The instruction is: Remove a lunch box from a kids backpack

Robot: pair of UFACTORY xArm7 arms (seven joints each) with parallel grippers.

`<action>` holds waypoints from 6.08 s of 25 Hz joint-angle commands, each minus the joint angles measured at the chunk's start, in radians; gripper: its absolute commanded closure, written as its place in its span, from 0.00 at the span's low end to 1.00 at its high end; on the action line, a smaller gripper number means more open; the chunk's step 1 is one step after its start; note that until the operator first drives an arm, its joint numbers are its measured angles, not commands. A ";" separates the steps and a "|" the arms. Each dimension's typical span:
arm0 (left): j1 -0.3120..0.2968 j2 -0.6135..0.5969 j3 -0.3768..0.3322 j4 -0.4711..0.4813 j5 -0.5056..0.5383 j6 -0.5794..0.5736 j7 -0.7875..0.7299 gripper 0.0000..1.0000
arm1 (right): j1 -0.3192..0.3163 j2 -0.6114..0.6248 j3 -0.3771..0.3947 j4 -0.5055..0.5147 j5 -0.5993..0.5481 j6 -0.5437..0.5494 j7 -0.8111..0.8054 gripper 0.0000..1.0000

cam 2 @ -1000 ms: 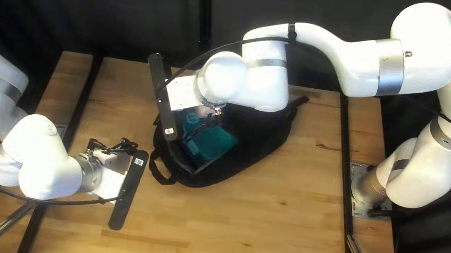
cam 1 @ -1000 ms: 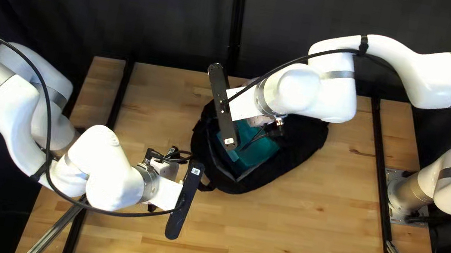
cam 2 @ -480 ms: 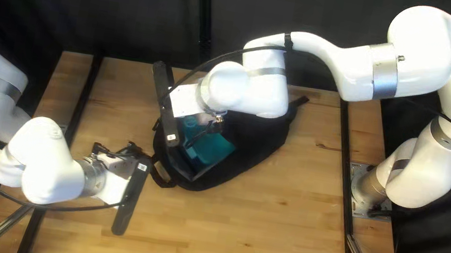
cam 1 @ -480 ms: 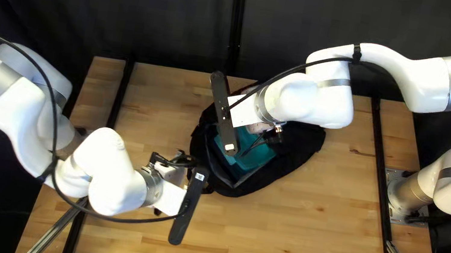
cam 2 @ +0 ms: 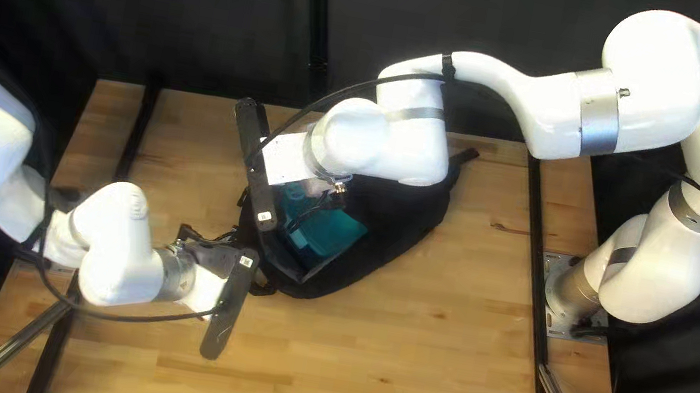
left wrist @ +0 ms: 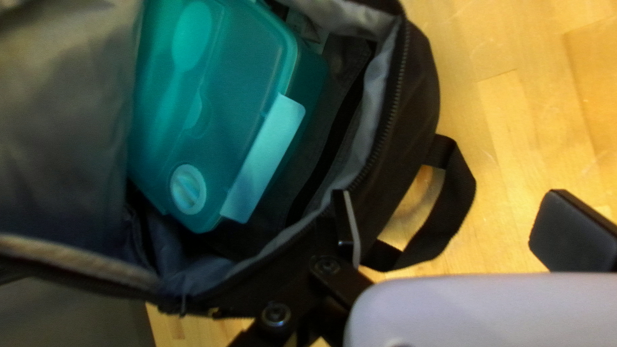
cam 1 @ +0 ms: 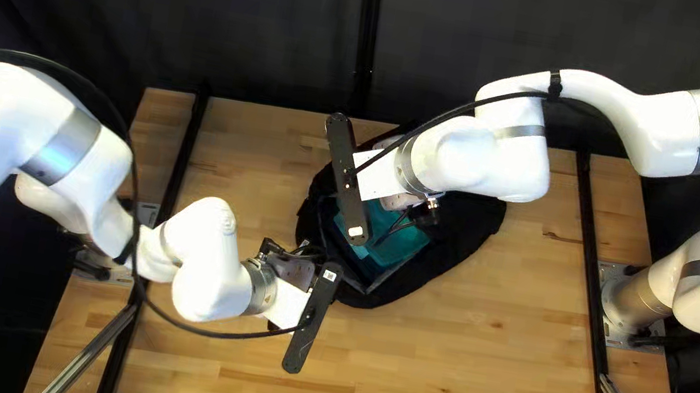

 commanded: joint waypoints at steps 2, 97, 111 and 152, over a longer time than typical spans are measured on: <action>0.025 0.023 0.020 -0.004 0.040 -0.031 -0.012 0.00 | 0.002 0.002 0.002 0.000 -0.001 0.000 -0.002 1.00; -0.053 -0.128 0.146 -0.073 -0.206 0.031 0.318 0.00 | -0.049 -0.064 -0.045 -0.084 0.034 -0.010 -0.050 1.00; 0.057 -0.062 0.110 -0.097 0.470 -0.087 -0.109 0.00 | -0.047 -0.054 -0.043 -0.076 0.032 -0.021 -0.051 1.00; 0.159 0.205 0.198 0.065 0.817 -0.060 -0.292 0.00 | -0.044 -0.029 -0.041 -0.023 0.034 0.025 -0.073 1.00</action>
